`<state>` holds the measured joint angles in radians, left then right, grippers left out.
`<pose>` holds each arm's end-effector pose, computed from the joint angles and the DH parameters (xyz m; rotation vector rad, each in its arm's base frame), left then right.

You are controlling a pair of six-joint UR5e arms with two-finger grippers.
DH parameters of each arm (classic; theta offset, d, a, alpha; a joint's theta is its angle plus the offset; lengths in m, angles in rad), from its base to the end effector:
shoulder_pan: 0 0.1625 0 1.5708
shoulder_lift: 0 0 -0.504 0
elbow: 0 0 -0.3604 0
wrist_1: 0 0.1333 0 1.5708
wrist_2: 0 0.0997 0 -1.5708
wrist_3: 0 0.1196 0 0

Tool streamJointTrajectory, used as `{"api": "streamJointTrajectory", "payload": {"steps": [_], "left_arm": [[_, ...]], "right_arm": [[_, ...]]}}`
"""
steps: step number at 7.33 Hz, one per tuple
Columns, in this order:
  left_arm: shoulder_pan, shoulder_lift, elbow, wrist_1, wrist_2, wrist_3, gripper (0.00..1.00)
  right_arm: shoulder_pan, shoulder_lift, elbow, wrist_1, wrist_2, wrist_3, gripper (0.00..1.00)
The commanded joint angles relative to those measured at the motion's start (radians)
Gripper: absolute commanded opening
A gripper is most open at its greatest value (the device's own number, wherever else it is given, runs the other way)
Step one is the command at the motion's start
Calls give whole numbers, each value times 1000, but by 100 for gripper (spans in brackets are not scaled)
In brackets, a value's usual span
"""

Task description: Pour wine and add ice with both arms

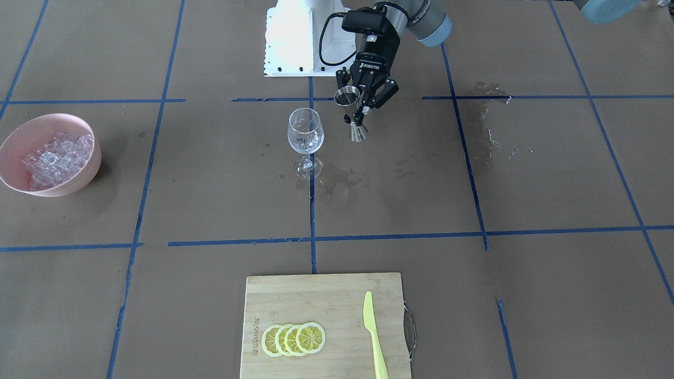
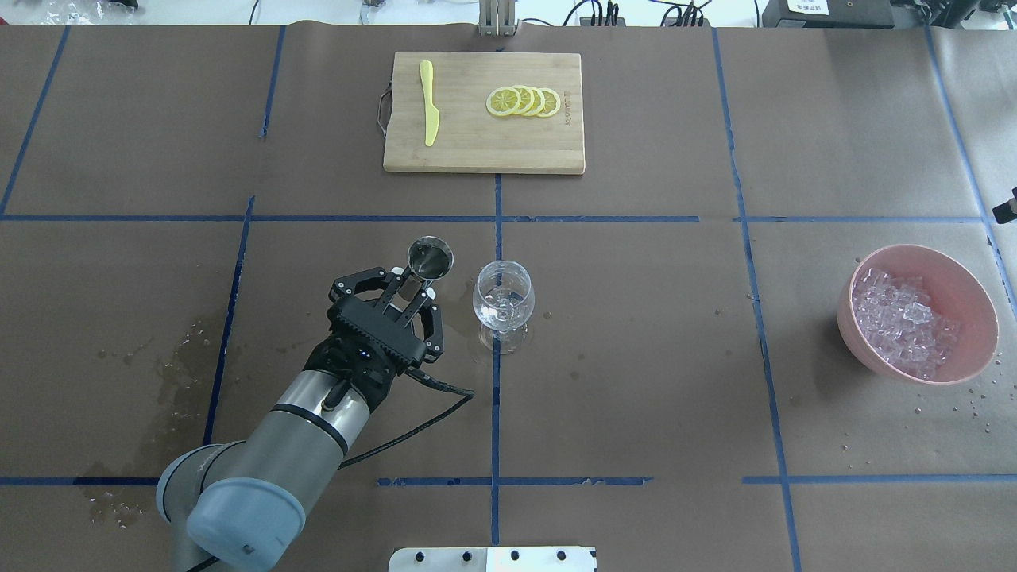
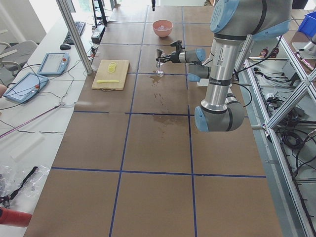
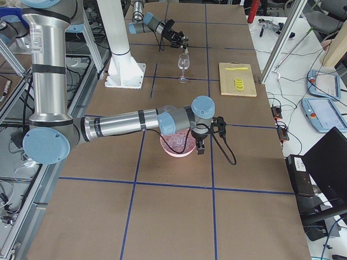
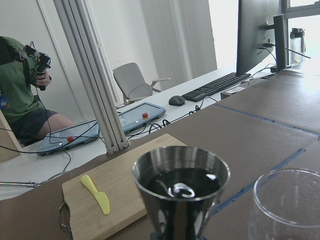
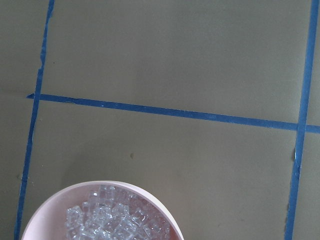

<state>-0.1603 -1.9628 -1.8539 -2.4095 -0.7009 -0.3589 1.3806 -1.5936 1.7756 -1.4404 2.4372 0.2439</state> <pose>0.5136 -0.3107 0.3079 1.3984 0.6372 0.1786 -0.0459 -0.4613 0.6442 0.1006 -0.9015 -0.0853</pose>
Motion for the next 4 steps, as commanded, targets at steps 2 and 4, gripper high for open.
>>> {"api": "streamJointTrajectory", "payload": {"steps": [2,4], "left_arm": [[-31,-63,-2,183,-55,148,0],[-36,-71,-2,194,-55,219,0]], "right_arm": [[0,1,2,0,0,2,100],[0,1,8,0,0,2,100]]}}
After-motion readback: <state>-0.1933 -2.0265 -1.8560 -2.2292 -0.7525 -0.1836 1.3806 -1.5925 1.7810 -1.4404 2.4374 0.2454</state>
